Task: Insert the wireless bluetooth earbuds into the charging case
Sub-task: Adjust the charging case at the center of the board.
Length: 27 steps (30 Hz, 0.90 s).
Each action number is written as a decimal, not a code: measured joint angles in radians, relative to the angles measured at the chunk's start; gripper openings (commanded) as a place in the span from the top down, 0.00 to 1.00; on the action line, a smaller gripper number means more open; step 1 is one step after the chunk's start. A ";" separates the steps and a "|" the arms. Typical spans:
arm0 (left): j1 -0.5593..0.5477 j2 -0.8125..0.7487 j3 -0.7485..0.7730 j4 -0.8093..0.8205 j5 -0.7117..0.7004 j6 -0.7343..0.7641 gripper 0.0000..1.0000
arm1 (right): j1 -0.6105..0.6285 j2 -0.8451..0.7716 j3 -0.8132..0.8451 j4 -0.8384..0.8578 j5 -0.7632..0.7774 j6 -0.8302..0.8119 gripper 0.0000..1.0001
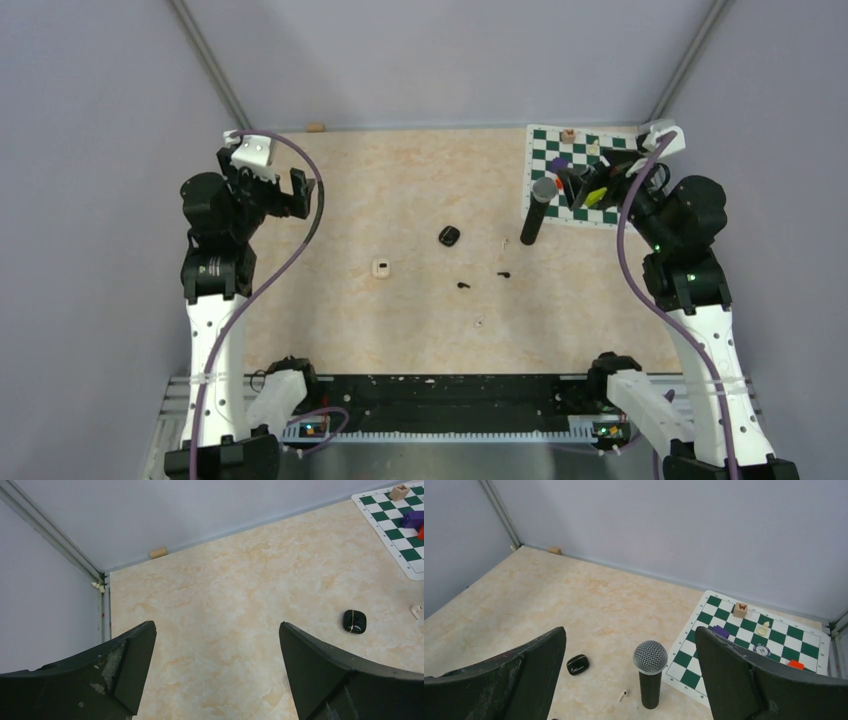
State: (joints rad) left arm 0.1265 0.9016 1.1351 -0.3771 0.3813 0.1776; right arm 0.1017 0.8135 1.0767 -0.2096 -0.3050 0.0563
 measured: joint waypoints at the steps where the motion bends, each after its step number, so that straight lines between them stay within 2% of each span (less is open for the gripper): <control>1: 0.000 0.000 0.000 0.000 0.001 0.000 0.01 | 0.000 0.000 0.000 0.000 -0.013 -0.002 0.01; 10: 0.000 0.016 0.000 0.002 -0.003 0.008 0.01 | 0.000 0.005 -0.013 0.000 -0.201 -0.119 0.01; 14: 0.000 0.038 0.000 -0.007 0.009 0.055 0.01 | 0.000 0.012 -0.019 -0.011 -0.266 -0.164 0.01; 21: 0.000 0.006 -0.065 -0.042 0.105 0.125 0.01 | 0.000 0.012 -0.019 -0.077 -0.451 -0.268 0.01; 27: 0.000 -0.007 -0.151 -0.098 0.206 0.187 0.01 | 0.002 0.012 -0.019 -0.143 -0.517 -0.343 0.01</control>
State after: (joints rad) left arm 0.1261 0.8944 0.9840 -0.4755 0.5873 0.3641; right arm 0.1032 0.8257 1.0580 -0.3527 -0.8215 -0.2863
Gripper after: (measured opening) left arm 0.986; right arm 0.990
